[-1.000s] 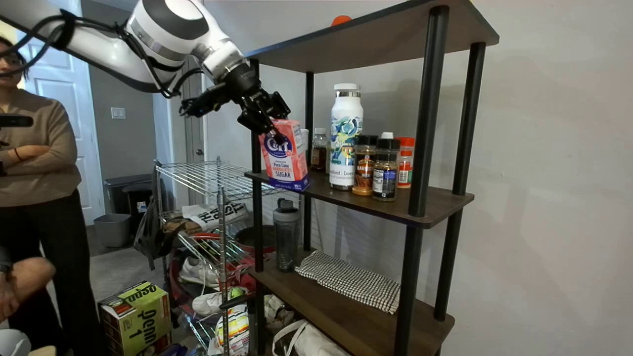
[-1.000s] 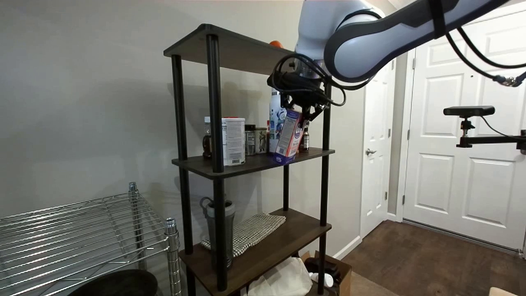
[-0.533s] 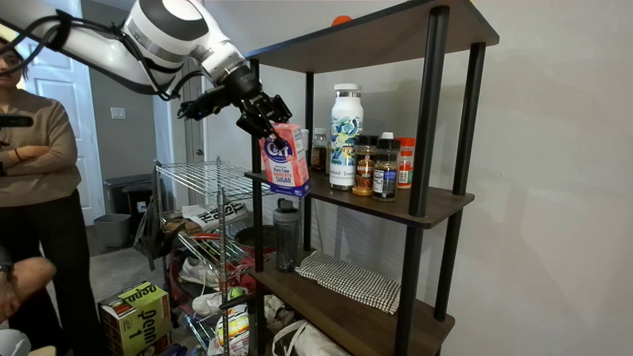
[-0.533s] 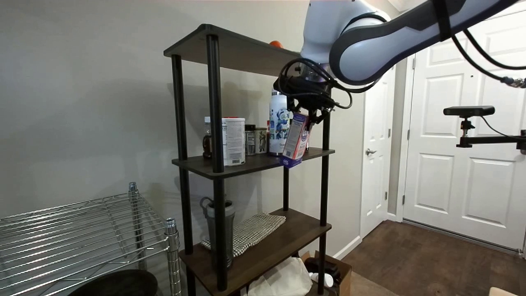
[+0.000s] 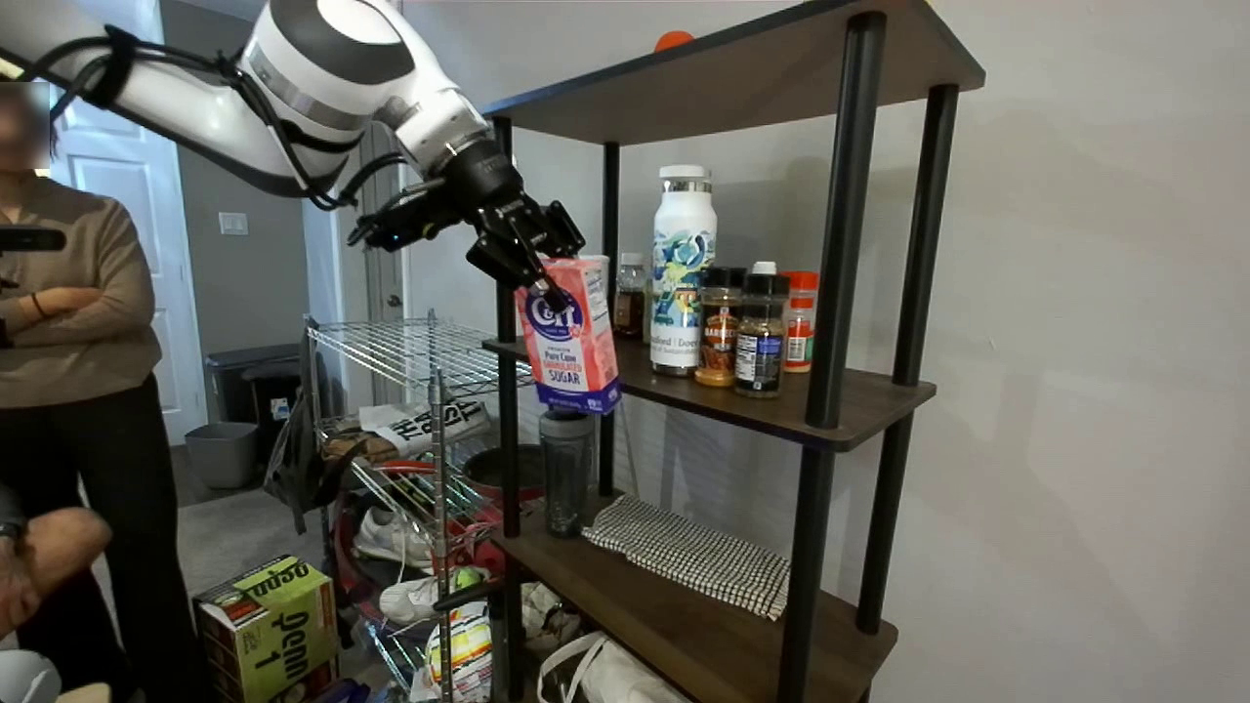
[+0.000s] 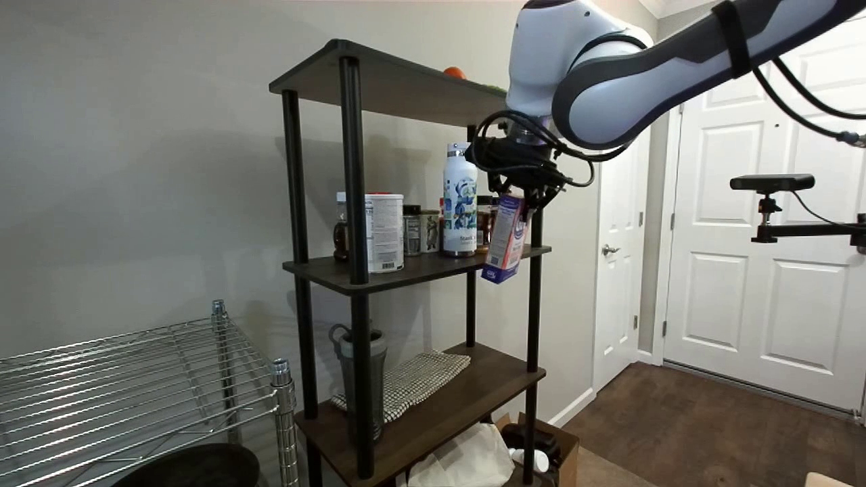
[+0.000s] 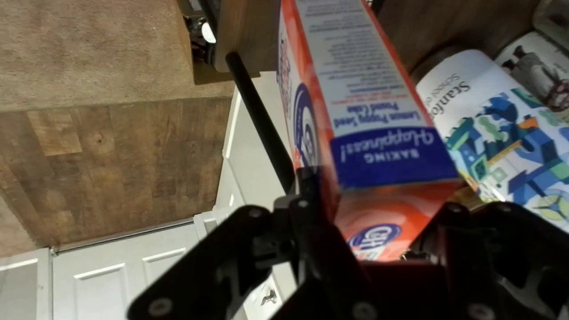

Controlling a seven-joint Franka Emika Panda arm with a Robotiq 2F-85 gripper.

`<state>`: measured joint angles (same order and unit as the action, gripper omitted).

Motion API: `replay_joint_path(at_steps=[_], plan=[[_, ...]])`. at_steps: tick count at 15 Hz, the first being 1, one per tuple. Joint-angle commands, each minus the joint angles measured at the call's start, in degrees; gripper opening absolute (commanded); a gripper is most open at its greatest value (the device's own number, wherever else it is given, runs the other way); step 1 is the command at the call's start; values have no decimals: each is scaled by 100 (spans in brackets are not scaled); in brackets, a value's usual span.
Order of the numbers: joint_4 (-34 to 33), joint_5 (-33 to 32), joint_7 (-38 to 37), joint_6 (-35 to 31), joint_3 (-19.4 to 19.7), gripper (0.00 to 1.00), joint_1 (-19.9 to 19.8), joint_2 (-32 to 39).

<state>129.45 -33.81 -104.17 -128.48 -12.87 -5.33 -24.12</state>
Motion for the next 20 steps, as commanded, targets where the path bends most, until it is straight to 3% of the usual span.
replay_joint_path(at_steps=[1, 9, 14, 20], plan=[[292, -376, -180, 216, -29, 11, -87, -180], [674, -676, -343, 285, -18, 11, -13, -106], [735, -1525, -1155, 209, -97, 11, -74, 270], [550, -2152, -1604, 247, 109, 11, 206, 1036]])
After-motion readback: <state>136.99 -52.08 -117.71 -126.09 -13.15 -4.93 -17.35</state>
